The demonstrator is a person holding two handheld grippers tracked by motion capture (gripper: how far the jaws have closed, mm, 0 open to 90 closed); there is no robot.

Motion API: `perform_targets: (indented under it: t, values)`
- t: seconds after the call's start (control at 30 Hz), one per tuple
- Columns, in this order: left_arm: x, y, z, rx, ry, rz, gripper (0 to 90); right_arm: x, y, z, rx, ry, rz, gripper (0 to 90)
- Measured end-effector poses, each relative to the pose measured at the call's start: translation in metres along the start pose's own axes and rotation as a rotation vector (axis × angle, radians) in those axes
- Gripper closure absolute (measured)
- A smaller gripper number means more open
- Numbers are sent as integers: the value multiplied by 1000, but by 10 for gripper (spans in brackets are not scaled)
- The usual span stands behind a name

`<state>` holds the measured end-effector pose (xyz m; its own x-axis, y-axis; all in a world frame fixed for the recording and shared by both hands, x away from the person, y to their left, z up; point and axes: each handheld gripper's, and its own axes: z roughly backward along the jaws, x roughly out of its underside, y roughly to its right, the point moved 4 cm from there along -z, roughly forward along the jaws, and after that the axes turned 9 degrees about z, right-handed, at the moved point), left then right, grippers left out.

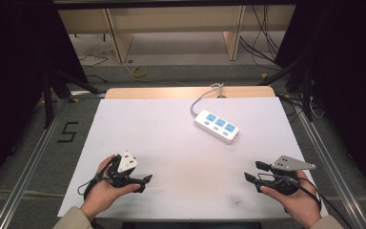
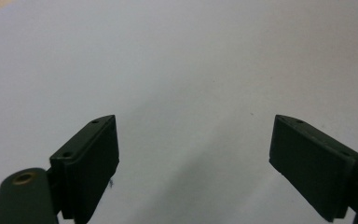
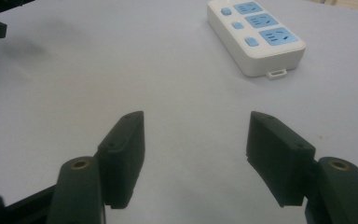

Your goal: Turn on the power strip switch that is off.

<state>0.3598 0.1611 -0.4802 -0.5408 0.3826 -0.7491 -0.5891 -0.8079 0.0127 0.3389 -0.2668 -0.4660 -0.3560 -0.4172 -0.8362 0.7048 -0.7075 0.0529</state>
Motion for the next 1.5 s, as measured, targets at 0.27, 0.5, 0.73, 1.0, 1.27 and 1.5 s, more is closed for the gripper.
perform_targets:
  t: [0.27, 0.5, 0.73, 1.0, 1.27, 1.5]
  values:
    - [1, 0, 1, 0, 2, -1, 155, -2, 0, 0, 19, -16, 21, 564]
    - [1, 0, 1, 2, -5, -5, 156, -6, 2, -1, 44, -36, 46, 788]
    - [1, 1, 1, 2, -4, -3, 156, -11, 7, -3, 85, -48, 49, 897]
    - [0, 1, 1, 2, 0, -3, 157, -15, 14, -10, 95, -52, 31, 900]
    - [0, 1, 1, 1, 0, -5, 157, -20, 20, -17, 100, -53, 27, 900]
    - [0, 1, 0, 1, -1, -5, 157, -25, 26, -21, 109, -52, 30, 900]
